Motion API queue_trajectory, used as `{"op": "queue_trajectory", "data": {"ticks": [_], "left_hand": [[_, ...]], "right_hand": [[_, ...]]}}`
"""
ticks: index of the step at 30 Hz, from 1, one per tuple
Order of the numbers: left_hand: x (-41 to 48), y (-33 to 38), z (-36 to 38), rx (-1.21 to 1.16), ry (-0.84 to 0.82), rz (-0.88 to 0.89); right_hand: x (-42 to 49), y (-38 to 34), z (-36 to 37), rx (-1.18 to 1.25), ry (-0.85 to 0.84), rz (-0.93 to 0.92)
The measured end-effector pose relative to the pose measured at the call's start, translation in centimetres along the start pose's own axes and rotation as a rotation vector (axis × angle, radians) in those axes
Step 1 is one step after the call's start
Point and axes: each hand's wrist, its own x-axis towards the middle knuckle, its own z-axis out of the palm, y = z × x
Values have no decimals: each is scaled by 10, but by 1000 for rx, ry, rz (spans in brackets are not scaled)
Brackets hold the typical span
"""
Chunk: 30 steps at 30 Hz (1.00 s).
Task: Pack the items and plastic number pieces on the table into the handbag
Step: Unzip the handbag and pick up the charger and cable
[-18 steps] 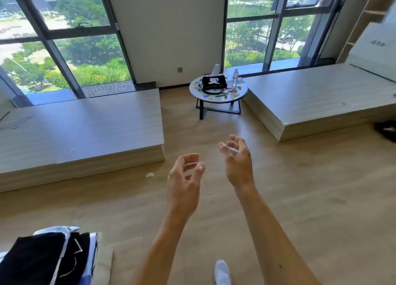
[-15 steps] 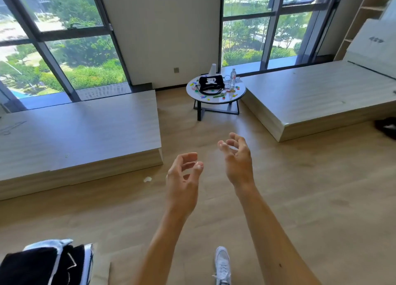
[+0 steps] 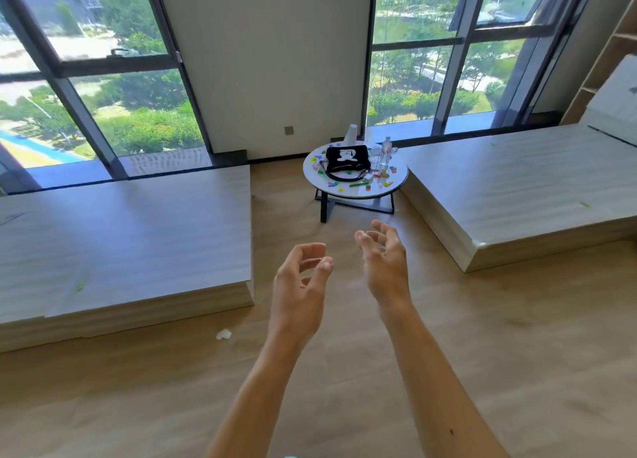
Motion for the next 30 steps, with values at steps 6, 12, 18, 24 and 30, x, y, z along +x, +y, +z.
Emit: {"op": "queue_trajectory", "data": {"ticks": [6,12,18,24,30], "left_hand": [[113,-26,30,-17,-61,-4],[259,-44,56,-66,-106,-2],[384,-52,76,-85,-189,-32],[498,-69,121,-88,-237,-62],[618,-96,192,-76,-237,-90]], "right_hand": [[105,12,27,-6,65,16],[239,13,75,-43,111,41],[348,6,118,-28,161,64],[462,23,138,3,195,109],[603,51,147,-9,144,127]]}}
